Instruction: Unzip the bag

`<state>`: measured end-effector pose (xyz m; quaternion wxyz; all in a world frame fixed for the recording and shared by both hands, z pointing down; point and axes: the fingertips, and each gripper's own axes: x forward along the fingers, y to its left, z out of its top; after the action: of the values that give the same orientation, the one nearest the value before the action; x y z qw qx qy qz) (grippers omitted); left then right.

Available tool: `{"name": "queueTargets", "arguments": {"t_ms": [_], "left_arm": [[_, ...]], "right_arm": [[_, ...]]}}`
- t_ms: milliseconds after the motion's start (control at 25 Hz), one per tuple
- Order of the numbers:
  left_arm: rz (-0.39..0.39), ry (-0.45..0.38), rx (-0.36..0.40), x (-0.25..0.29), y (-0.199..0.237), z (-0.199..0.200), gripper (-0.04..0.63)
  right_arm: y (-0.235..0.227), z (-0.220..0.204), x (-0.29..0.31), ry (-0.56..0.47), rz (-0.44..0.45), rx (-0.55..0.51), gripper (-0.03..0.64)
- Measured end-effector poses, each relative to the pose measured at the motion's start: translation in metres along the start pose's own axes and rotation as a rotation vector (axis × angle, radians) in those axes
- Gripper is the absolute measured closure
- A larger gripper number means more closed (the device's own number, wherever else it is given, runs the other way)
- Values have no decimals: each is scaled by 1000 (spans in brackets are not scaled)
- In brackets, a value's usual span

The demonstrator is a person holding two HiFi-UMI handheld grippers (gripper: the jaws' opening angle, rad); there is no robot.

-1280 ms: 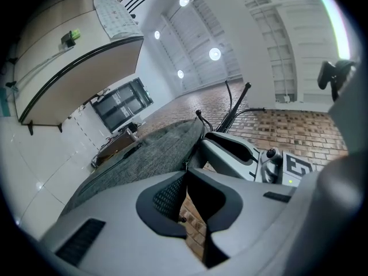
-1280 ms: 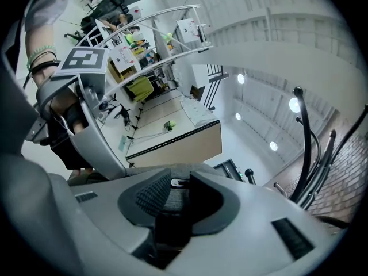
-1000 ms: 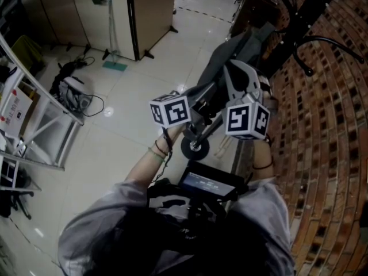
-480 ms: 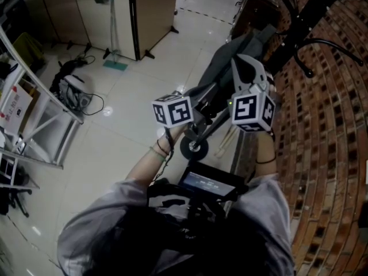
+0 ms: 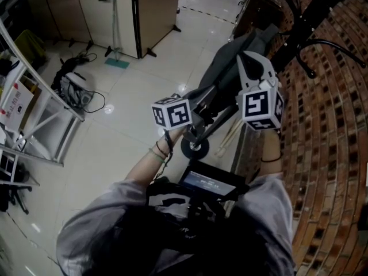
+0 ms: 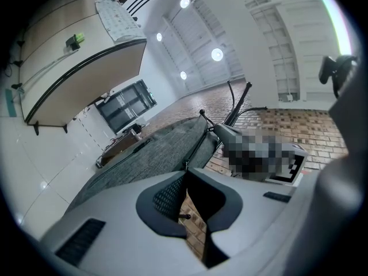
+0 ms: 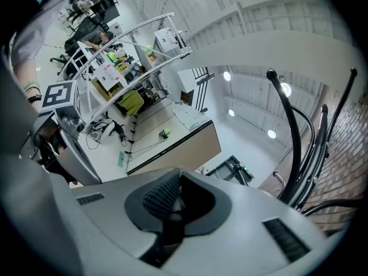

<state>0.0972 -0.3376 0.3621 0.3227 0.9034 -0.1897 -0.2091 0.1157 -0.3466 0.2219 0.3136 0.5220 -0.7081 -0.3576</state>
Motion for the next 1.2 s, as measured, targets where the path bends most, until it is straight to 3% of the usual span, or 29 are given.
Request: {"name": "queueTargets", "arguments": {"t_ms": [280,720,1200], "left_arm": [[3,9,-23,-9,7,-10,581],[47,51,7,-24,20,-26,581],[80,58,-21,-34,32,-43,581]], "right_arm": [[-19,-3,2,-2,-27,22,600],[-43,-3,6,-4,-68,45,600],[-61,-5,13,-20,-63,93,598]]}}
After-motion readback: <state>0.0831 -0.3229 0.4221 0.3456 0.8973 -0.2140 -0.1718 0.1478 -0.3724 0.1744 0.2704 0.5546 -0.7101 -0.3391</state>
